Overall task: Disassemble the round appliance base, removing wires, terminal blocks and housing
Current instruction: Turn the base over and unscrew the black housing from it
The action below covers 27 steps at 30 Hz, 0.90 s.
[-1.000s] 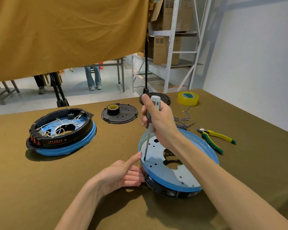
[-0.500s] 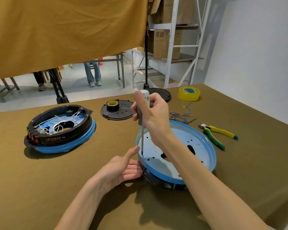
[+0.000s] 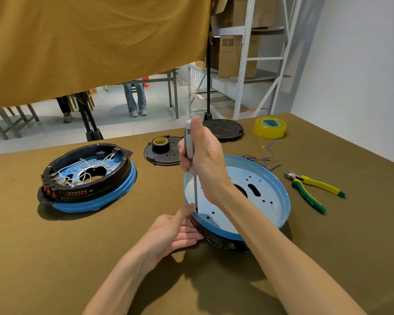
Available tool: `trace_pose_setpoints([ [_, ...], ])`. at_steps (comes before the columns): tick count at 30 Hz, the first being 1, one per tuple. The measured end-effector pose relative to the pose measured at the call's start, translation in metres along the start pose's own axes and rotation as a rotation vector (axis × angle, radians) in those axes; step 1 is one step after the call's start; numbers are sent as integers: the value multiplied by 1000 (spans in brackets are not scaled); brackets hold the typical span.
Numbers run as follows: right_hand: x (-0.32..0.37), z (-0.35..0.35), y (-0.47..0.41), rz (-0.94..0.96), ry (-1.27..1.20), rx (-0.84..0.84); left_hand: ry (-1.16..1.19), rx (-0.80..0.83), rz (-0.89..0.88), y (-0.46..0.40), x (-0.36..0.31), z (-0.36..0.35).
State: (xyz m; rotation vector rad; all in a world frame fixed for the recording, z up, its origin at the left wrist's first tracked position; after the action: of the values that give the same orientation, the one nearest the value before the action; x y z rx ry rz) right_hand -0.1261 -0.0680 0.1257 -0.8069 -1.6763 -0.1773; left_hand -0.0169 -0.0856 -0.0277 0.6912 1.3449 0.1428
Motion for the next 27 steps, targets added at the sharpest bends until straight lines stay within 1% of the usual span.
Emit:
trace_pose_setpoints([
  [4,-2,7,-11,37,-17,-37,-15,46,5,-9,-10,-1],
  [9,-3,12,-26,25,-75,-102,-10,56,10,-21,-15,-5],
  [13,-6,7,-28,-6,-129,-47,-10,60,14,-29,-16,-6],
  [17,-7,3,-25,2,-172,35,-6,53,3,-32,-14,-7],
  [20,-7,0,-22,-10,-170,109,-1,45,-4,-31,-14,-7],
  [22,-5,0,-20,23,-142,154,1,41,-7,-31,-14,-7],
  [23,-4,0,-19,46,-122,156,0,39,-8,-31,-14,-7],
  [27,-1,3,-22,70,-76,70,-10,38,-13,-32,-13,-7],
])
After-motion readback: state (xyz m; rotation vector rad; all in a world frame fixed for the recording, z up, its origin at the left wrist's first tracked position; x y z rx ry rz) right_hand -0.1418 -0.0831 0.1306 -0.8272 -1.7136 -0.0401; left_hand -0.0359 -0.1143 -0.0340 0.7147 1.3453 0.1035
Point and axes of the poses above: each hand's wrist, its own y-axis away from the middle knuckle, its own z-axis out of the back of the hand, x = y × z, the point moved 4 cm from there along -y, towards the middle knuckle, and after that the axes turned 15 degrees about -x, right-handed, at the moved point
